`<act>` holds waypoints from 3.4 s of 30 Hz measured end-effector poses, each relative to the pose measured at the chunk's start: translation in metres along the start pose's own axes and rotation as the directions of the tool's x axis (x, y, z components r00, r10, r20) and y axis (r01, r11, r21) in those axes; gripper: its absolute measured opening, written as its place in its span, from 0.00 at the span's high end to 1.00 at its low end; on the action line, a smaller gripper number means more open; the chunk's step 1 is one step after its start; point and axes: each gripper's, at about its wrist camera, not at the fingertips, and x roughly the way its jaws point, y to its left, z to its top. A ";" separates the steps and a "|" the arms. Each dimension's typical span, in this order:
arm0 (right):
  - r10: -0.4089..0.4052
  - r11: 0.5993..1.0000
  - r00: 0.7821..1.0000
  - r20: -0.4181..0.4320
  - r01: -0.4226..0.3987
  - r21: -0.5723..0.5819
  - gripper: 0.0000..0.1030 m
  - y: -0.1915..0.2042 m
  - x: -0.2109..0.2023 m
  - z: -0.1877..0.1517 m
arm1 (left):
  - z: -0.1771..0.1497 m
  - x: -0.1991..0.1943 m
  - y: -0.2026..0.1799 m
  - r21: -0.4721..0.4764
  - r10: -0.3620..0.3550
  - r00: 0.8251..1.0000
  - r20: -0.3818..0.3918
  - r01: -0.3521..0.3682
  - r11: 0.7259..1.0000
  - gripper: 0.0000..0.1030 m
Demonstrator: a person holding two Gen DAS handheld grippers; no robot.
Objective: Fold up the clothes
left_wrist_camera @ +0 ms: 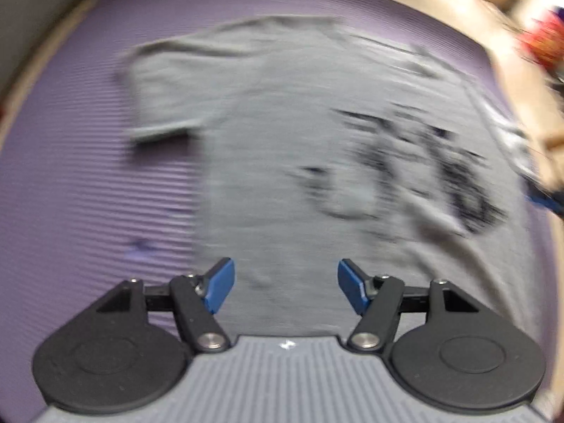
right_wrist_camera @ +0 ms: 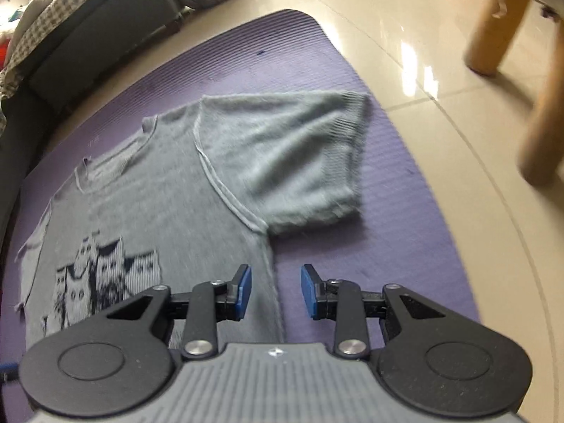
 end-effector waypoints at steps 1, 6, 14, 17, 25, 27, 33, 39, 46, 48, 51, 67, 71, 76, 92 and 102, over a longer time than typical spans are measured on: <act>0.000 1.000 1.000 0.008 0.000 -0.009 0.84 0.003 0.002 0.001 | -0.003 0.002 -0.007 0.032 0.003 1.000 -0.015 -0.002 0.999 0.35; -0.081 0.993 0.995 0.050 0.085 -0.084 0.99 0.021 0.011 0.004 | -0.009 0.036 -0.024 0.164 0.073 0.992 -0.102 -0.056 0.985 0.32; -0.147 0.986 0.989 0.020 0.148 -0.070 0.68 0.025 0.000 0.009 | -0.006 0.044 -0.024 0.184 0.083 0.990 -0.111 -0.061 0.981 0.33; -0.133 0.988 0.990 -0.042 0.129 -0.086 0.70 0.030 -0.015 0.004 | -0.006 0.032 -0.028 0.169 0.009 0.998 -0.067 0.002 0.986 0.33; -0.177 0.972 0.977 -0.117 0.154 -0.180 0.70 0.036 -0.028 -0.030 | -0.026 0.043 -0.036 0.263 0.075 0.974 -0.212 -0.017 0.965 0.37; -0.145 0.971 0.982 -0.120 0.118 -0.208 0.70 0.046 -0.034 -0.037 | -0.035 0.044 -0.039 0.335 0.145 0.959 -0.243 -0.058 0.941 0.33; 0.039 0.890 0.985 -0.166 -0.110 -0.443 0.71 0.122 -0.048 -0.077 | -0.044 0.038 -0.026 0.326 0.215 0.936 -0.279 -0.118 0.938 0.37; 0.108 0.761 0.963 -0.247 -0.240 -0.602 0.80 0.182 -0.034 -0.134 | -0.028 0.012 -0.001 0.127 0.072 0.983 -0.168 -0.051 0.991 0.35; 0.101 0.678 0.939 -0.329 -0.307 -0.668 0.83 0.208 -0.035 -0.174 | -0.054 0.039 -0.014 0.336 0.199 0.923 -0.329 -0.083 0.938 0.36; 0.106 0.660 0.931 -0.350 -0.329 -0.676 0.82 0.211 -0.041 -0.184 | -0.059 0.040 -0.015 0.366 0.222 0.907 -0.357 -0.083 0.927 0.32; 0.111 0.627 0.904 -0.413 -0.386 -0.677 0.82 0.218 -0.052 -0.203 | -0.059 0.038 -0.007 0.341 0.224 0.901 -0.372 -0.092 0.936 0.32; 0.226 0.224 0.812 -0.537 -0.580 -0.783 0.77 0.265 -0.075 -0.250 | -0.044 0.028 0.044 0.128 0.232 0.913 -0.336 -0.200 0.971 0.28; 0.198 0.119 0.813 -0.548 -0.575 -0.810 0.77 0.276 -0.074 -0.265 | -0.042 0.029 0.039 0.128 0.212 0.920 -0.330 -0.179 0.976 0.28; 0.225 0.095 0.811 -0.539 -0.569 -0.817 0.98 0.279 -0.072 -0.270 | -0.042 0.021 0.045 0.113 0.206 0.925 -0.319 -0.179 0.977 0.32; 0.244 0.181 0.764 -0.597 -0.640 -0.746 0.73 0.286 -0.078 -0.256 | -0.039 0.015 0.036 0.172 0.154 0.926 -0.344 -0.099 0.980 0.32; 0.119 0.490 0.951 -0.285 -0.306 -0.816 0.73 0.206 -0.054 -0.147 | -0.052 0.020 0.021 0.310 0.295 0.885 -0.359 -0.185 0.932 0.19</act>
